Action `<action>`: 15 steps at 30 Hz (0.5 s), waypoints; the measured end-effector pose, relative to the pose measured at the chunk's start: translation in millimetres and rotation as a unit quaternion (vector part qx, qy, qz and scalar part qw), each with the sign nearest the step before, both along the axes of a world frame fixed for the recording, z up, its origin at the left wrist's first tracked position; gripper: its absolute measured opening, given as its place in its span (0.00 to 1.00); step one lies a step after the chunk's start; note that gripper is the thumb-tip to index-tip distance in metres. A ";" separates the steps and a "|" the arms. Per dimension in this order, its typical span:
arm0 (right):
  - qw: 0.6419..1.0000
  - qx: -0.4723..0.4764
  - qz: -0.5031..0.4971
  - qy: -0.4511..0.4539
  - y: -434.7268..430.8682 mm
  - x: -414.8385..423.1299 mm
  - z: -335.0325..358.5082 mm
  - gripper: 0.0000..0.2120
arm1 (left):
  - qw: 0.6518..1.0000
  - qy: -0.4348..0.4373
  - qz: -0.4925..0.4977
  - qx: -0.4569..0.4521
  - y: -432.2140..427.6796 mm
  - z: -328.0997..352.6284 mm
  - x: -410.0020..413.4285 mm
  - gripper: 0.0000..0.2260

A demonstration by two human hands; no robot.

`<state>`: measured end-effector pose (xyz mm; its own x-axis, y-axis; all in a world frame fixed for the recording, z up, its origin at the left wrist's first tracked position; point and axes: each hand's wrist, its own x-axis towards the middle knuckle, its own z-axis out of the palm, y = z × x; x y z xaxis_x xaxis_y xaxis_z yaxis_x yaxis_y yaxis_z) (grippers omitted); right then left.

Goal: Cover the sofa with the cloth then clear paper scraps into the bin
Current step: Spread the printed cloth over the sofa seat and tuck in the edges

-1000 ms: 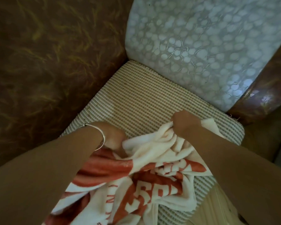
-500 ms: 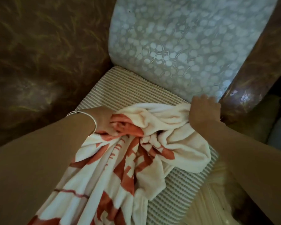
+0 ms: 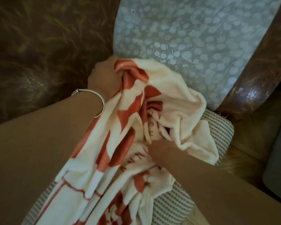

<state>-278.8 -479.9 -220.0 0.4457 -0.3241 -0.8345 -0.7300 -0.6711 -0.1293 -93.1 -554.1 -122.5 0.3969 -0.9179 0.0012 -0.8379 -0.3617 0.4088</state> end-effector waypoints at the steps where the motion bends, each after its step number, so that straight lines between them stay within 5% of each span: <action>1: 0.999 0.009 0.017 0.030 1.6 -8.2 -0.7 0.19 | 0.999 0.012 0.022 -0.019 0.6 2.8 -2.9 0.17; 3: 0.995 0.032 0.042 0.085 7.6 -22.5 7.6 0.26 | 0.991 0.107 -0.029 0.072 7.6 6.6 -11.6 0.09; 6: 0.999 0.012 -0.036 0.008 -4.6 -17.6 37.3 0.27 | 0.850 0.366 -0.081 0.369 28.9 -1.0 -27.2 0.11; 7: 0.996 0.025 -0.074 -0.034 -15.2 -6.9 36.8 0.25 | 0.840 0.377 -0.065 0.385 33.9 -13.8 -25.7 0.14; 9: 0.978 -0.003 -0.158 -0.138 -30.6 12.6 30.6 0.27 | 0.924 0.185 -0.087 0.323 37.3 -34.9 -12.5 0.19; 11: 0.963 -0.042 -0.200 -0.174 -32.9 27.0 24.2 0.35 | 0.951 0.031 -0.115 0.286 46.5 -49.4 0.0 0.31; 15: 0.992 -0.071 -0.058 -0.082 -15.5 27.1 18.2 0.25 | 0.921 0.133 -0.130 0.341 64.9 -62.5 3.4 0.41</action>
